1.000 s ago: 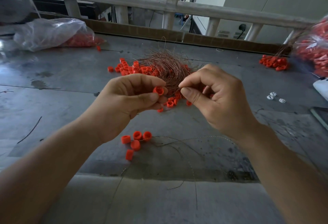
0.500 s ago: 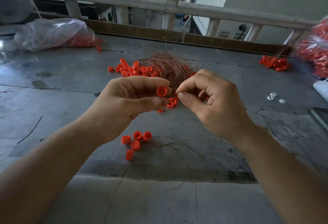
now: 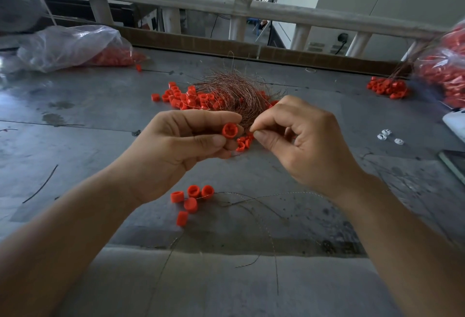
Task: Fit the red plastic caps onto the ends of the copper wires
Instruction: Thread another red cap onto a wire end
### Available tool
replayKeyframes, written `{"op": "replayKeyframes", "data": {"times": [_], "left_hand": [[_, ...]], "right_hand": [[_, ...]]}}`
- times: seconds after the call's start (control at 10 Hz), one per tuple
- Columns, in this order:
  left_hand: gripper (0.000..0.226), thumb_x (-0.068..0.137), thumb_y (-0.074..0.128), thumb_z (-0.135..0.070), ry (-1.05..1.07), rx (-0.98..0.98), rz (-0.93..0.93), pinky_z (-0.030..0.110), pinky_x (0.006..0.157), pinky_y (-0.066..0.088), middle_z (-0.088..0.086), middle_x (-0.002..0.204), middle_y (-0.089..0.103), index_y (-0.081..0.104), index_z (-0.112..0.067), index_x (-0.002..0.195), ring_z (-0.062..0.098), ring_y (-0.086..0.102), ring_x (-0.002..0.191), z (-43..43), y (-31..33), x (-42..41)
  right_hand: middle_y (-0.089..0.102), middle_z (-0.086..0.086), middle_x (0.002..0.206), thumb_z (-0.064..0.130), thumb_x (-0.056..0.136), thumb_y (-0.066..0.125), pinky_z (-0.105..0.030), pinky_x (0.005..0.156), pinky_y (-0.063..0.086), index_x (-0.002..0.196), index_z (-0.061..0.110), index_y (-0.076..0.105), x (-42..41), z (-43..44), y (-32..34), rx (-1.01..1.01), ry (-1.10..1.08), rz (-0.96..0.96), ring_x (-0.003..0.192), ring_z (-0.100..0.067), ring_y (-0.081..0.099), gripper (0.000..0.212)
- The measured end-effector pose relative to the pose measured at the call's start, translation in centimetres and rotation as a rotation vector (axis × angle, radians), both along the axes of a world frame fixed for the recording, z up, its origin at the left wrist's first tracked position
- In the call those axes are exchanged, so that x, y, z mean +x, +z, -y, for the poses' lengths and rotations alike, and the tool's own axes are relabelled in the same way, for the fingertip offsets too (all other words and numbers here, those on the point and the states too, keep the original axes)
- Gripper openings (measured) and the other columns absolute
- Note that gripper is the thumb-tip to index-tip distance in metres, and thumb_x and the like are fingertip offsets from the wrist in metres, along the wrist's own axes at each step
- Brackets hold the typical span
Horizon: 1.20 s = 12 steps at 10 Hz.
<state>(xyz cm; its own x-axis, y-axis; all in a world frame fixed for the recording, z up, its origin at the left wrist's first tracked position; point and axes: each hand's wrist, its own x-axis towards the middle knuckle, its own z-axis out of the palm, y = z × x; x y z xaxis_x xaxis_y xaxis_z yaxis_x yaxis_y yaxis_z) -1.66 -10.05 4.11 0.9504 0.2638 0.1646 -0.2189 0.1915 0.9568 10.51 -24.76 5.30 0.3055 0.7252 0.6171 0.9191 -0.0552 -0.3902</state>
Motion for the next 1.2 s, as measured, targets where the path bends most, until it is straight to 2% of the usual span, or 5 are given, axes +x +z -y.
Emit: {"op": "replayKeyframes", "data": {"times": [0.1, 0.7, 0.8, 1.1, 1.2], "left_hand": [[0.036, 0.061, 0.067, 0.001, -0.016, -0.013, 0.007, 0.017, 0.063, 0.053, 0.004, 0.083, 0.073, 0.071, -0.012, 0.094, 0.011, 0.069, 0.072, -0.06, -0.08, -0.01], [0.031, 0.066, 0.059, -0.001, -0.027, 0.005, 0.018, 0.017, 0.063, 0.053, 0.006, 0.082, 0.073, 0.074, -0.013, 0.089, 0.011, 0.069, 0.071, -0.09, -0.03, -0.21], [0.031, 0.058, 0.065, -0.011, -0.019, 0.016, 0.027, 0.017, 0.062, 0.053, 0.006, 0.078, 0.073, 0.075, -0.014, 0.087, 0.013, 0.069, 0.07, -0.13, -0.07, -0.28], [0.028, 0.059, 0.065, -0.008, -0.024, -0.013, 0.1, 0.018, 0.062, 0.054, 0.005, 0.081, 0.073, 0.075, -0.012, 0.085, 0.012, 0.069, 0.07, -0.37, -0.28, -0.21], [0.026, 0.061, 0.064, -0.007, -0.047, -0.031, 0.127, 0.018, 0.063, 0.053, 0.004, 0.082, 0.073, 0.075, -0.012, 0.084, 0.011, 0.068, 0.07, -0.28, -0.32, -0.19]], "right_hand": [[0.054, 0.007, 0.074, 0.008, 0.079, 0.062, -0.008, 0.061, 0.036, 0.077, 0.008, 0.068, 0.0, 0.04, 0.05, -0.002, -0.005, -0.002, 0.067, -0.001, 0.049, 0.005], [0.048, 0.019, 0.072, 0.01, 0.078, 0.062, -0.007, 0.061, 0.035, 0.077, 0.009, 0.068, -0.09, 0.14, 0.33, -0.013, 0.003, -0.01, 0.065, 0.004, 0.047, 0.006], [0.048, 0.019, 0.072, 0.009, 0.078, 0.062, -0.006, 0.061, 0.035, 0.077, 0.009, 0.068, -0.14, 0.18, 0.42, -0.009, 0.004, -0.018, 0.065, 0.004, 0.048, 0.006], [0.057, 0.008, 0.069, 0.013, 0.077, 0.062, -0.008, 0.059, 0.035, 0.076, 0.011, 0.068, -0.43, 0.16, 0.5, -0.007, 0.019, -0.11, 0.063, -0.003, 0.05, 0.006], [0.058, 0.011, 0.069, 0.015, 0.076, 0.064, -0.007, 0.057, 0.036, 0.076, 0.016, 0.068, -0.55, 0.22, 0.5, 0.002, 0.039, -0.16, 0.062, 0.001, 0.051, 0.005]]}}
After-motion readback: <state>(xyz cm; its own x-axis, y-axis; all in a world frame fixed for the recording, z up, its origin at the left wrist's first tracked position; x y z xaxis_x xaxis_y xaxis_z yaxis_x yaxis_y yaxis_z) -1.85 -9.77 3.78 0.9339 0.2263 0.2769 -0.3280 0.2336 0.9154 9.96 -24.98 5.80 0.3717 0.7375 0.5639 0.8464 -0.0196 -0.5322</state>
